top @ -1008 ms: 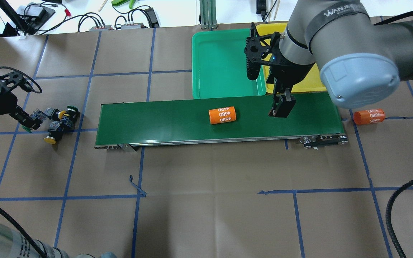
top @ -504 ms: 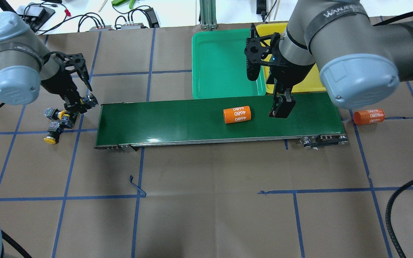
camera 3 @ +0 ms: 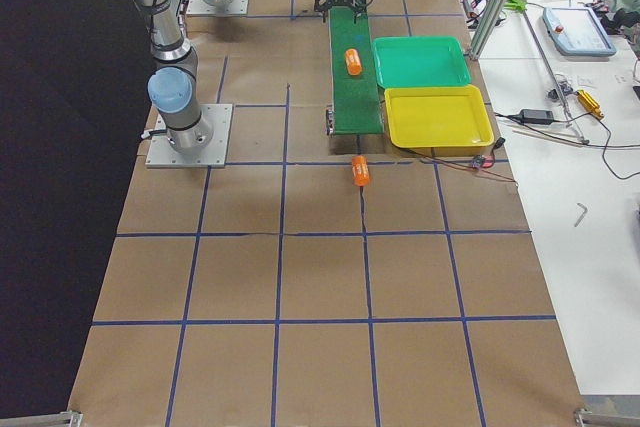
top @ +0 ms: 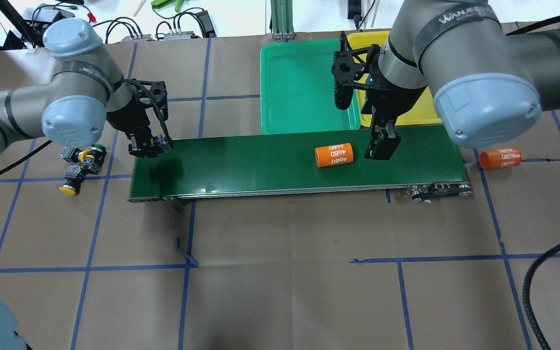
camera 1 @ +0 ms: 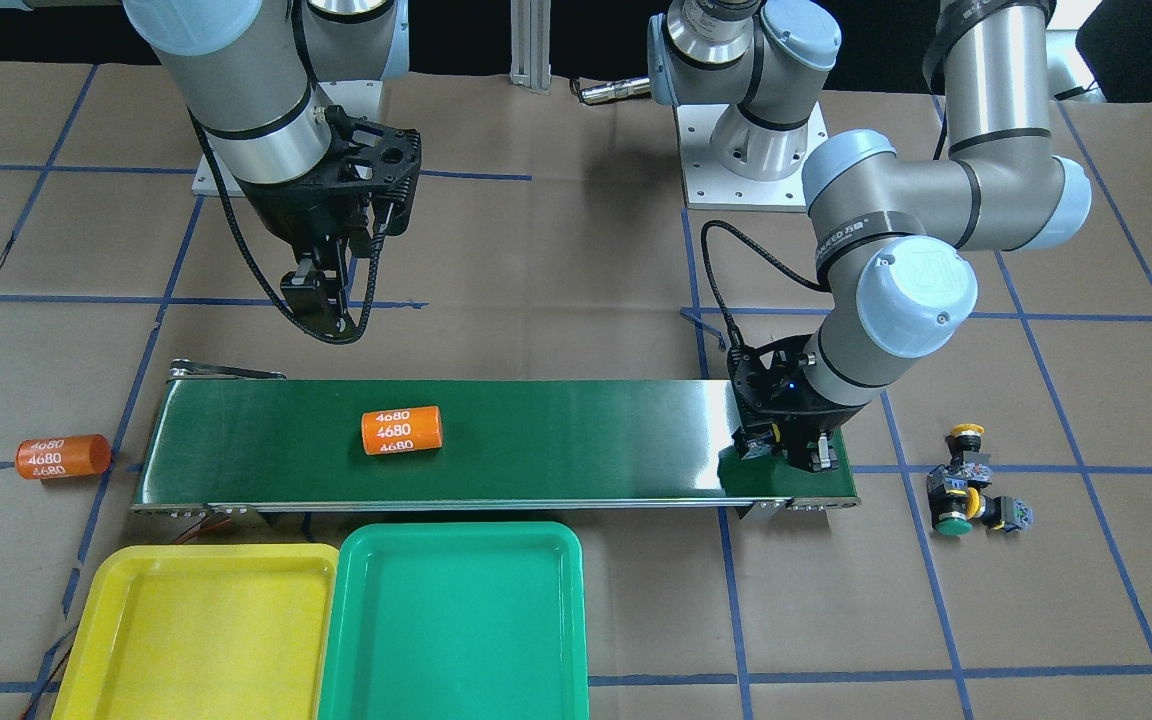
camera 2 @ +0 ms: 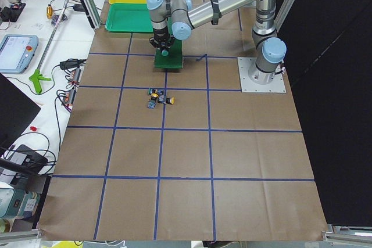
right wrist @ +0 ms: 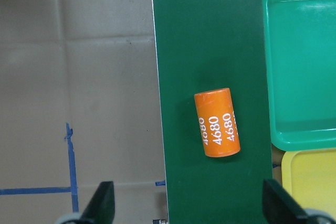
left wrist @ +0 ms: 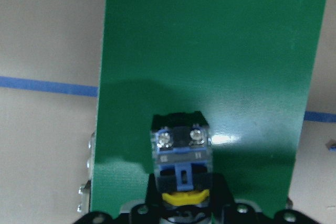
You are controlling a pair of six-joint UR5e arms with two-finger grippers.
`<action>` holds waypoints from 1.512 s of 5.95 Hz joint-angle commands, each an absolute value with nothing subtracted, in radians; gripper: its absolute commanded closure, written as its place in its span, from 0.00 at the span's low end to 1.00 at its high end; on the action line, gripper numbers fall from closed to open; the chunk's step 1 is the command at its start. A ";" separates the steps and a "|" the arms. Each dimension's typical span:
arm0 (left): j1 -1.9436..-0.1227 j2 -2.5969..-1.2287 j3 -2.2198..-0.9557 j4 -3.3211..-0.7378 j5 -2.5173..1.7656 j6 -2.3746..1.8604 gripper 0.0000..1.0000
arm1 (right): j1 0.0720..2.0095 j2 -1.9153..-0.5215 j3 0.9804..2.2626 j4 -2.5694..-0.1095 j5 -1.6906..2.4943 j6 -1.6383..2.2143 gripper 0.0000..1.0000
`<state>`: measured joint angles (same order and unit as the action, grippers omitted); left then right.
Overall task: Sort buttons by color to trays
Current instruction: 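Place the green button on the conveyor with the left gripper, then raise the left gripper away while the right gripper reaches toward the button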
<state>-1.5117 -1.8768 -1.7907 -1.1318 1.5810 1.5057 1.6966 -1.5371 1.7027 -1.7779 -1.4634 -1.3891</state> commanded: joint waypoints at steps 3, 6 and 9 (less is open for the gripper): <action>-1.526 -1.786 -1.757 -1.243 1.578 1.070 0.08 | 1.697 -1.537 1.703 -1.778 -1.463 -1.388 0.00; -1.583 -1.682 -1.662 -1.492 1.571 0.340 0.02 | 1.697 -1.534 1.703 -1.778 -1.460 -1.387 0.00; -1.621 -1.603 -1.625 -1.517 1.571 0.079 0.02 | 1.713 -1.484 1.691 -1.889 -1.465 -1.388 0.00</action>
<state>-1.6183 -1.6288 -1.6316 -1.5056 1.5710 0.1335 1.7046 -1.5090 1.6970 -1.8245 -1.4638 -1.3915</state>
